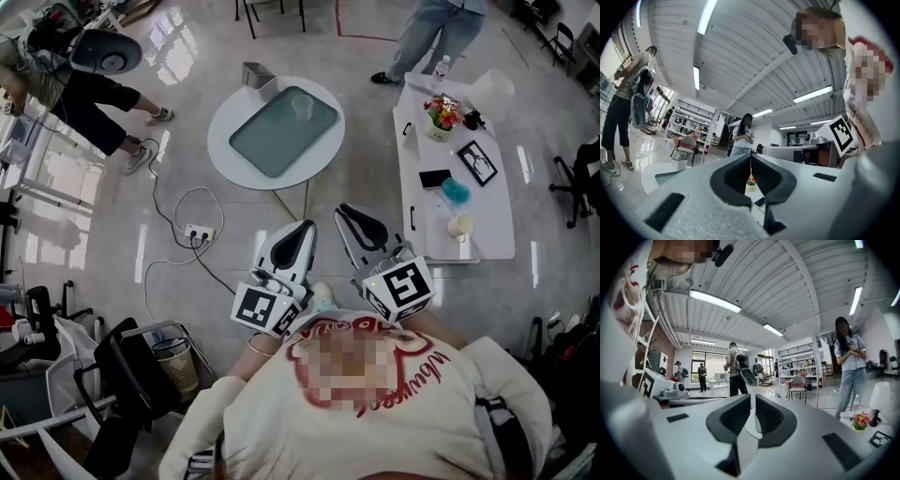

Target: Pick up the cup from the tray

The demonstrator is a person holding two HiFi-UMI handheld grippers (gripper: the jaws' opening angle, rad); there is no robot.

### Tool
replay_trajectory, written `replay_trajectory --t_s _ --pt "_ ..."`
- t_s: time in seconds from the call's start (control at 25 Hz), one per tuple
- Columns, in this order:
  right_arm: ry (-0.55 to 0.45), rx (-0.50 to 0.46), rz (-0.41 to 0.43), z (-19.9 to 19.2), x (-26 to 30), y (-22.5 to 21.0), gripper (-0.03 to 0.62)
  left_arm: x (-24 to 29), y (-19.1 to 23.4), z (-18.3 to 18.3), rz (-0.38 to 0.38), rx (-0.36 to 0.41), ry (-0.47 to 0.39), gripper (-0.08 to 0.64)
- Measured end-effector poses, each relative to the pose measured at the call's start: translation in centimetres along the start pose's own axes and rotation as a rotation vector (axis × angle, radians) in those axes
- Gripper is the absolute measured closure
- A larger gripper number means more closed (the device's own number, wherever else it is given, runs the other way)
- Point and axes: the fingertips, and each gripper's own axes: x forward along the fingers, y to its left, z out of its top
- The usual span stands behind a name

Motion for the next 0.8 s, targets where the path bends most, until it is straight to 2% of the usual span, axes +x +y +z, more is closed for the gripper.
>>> replay_trajectory --t_s 0.4,0.8 --pt "-0.006 0.004 -0.047 0.1 3.3 -1.1 0.541 1.6 3.4 0.1 -0.037 -0.010 0.005 0.545" --pt "0.027 0.032 -0.073 -0.9 4.5 -2.8 0.541 3.2 4.1 -1.2 -0.056 -0.048 0.035 0.545"
